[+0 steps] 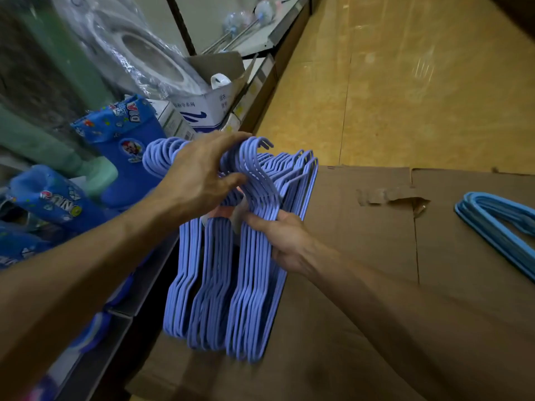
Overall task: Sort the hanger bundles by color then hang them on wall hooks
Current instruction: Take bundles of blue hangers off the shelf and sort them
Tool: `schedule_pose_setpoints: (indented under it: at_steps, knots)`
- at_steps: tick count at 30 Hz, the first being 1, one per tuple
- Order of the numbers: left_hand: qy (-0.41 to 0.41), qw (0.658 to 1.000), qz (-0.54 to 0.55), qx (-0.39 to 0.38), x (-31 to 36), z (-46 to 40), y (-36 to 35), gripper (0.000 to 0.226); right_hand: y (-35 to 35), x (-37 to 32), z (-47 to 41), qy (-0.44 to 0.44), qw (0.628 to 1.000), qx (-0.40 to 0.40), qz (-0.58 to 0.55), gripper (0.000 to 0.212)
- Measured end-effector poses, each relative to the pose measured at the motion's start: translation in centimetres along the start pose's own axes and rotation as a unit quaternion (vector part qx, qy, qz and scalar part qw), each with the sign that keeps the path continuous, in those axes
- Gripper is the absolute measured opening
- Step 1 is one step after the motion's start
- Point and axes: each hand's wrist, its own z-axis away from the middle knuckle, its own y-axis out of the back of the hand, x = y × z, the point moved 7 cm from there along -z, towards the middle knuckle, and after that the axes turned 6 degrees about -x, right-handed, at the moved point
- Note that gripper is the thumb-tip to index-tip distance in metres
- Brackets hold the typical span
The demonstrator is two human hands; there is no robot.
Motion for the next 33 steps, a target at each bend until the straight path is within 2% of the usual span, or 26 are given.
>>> schedule_pose_setpoints:
  at_steps: [4, 9, 11, 13, 17, 20, 22, 28, 33]
  knots:
    - [0.005, 1.0, -0.021, 0.004, -0.8, 0.1, -0.2, 0.057, -0.4, -0.8, -0.1, -0.001, 0.998, -0.013, 0.059, 0.02]
    - [0.055, 0.998, -0.021, -0.034, -0.2, -0.2, -0.2, 0.059, 0.2, -1.0, 1.4, -0.036, 0.992, -0.017, 0.121, 0.032]
    - [0.102, 0.994, 0.02, -0.042, 0.1, -0.4, 0.1, 0.058, 1.1, -1.6, 2.9, -0.044, 0.991, -0.023, 0.125, 0.033]
    - [0.131, 0.989, 0.068, -0.017, 0.8, -0.4, 0.6, 0.058, 2.8, -2.5, 4.2, -0.038, 0.991, -0.012, 0.13, 0.037]
    - [0.111, 0.982, 0.15, 0.037, 5.0, -0.3, 1.3, 0.045, 6.6, -4.5, 7.6, -0.024, 0.985, 0.009, 0.168, 0.029]
    - [0.091, 0.965, 0.243, 0.028, 9.0, -0.1, 0.9, 0.037, 9.6, -5.3, 11.3, -0.028, 0.98, 0.024, 0.194, 0.015]
    - [0.072, 0.949, 0.305, 0.011, 11.7, -0.1, 0.4, 0.031, 11.1, -5.9, 14.4, -0.02, 0.974, 0.024, 0.222, 0.014]
    - [0.01, 0.907, 0.42, -0.024, 18.5, -1.3, -0.2, 0.023, 15.3, -9.2, 22.6, -0.011, 0.906, 0.04, 0.422, 0.006]
    - [-0.008, 0.888, 0.457, -0.051, 23.1, -2.0, -2.2, 0.025, 19.0, -13.1, 29.7, -0.016, 0.845, 0.06, 0.531, 0.016]
